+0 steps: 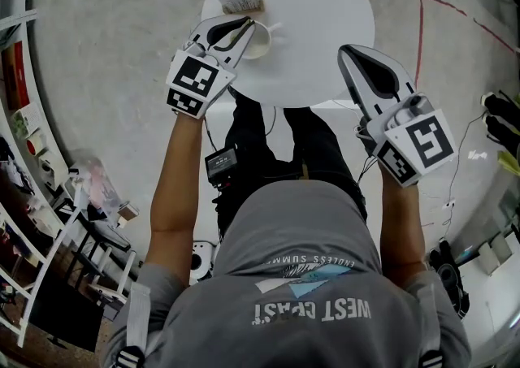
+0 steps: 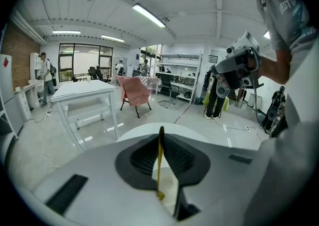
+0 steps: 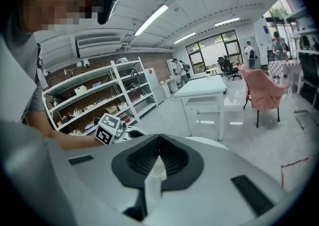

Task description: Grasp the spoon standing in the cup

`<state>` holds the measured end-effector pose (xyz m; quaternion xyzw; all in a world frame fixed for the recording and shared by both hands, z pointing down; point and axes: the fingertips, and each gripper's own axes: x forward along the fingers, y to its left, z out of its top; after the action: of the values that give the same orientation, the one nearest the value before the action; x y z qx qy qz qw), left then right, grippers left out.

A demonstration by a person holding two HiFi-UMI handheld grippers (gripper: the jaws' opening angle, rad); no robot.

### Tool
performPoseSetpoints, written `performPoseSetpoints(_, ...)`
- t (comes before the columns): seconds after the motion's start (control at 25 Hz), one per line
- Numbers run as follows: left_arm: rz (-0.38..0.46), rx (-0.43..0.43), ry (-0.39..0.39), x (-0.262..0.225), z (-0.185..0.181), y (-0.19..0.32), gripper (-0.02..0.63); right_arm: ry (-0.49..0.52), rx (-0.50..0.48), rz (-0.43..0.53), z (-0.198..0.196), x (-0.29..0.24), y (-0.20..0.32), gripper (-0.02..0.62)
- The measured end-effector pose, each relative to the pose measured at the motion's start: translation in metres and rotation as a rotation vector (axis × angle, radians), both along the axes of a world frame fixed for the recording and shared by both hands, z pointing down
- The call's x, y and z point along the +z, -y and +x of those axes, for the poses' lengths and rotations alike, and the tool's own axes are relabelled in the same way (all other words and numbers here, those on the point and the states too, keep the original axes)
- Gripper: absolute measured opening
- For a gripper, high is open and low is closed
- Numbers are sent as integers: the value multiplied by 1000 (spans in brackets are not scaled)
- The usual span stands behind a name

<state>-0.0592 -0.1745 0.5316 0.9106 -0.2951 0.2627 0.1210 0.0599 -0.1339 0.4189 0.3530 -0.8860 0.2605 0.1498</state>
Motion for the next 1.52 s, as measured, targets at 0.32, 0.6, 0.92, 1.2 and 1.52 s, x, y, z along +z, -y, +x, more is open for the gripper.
performPoseSetpoints(0.32, 66, -24, -41, -46, -7, -4, 32, 2, -3, 75, -1, -27, 7, 2)
performPoseSetpoints(0.6, 135, -57, -75, -90, -18, -6, 32, 5, -6, 140, 0, -49, 13, 2)
performPoseSetpoints(0.92, 183, -68, -118, -131, -25, -5, 32, 15, -14, 201, -3, -70, 26, 2)
performPoseSetpoints(1.2, 214, -50, -132, -157, -29, -6, 32, 20, -11, 239, -6, -84, 38, 2)
performPoseSetpoints(1.52, 271, -56, -192, -198, -33, -9, 32, 29, -8, 282, -7, -97, 44, 2)
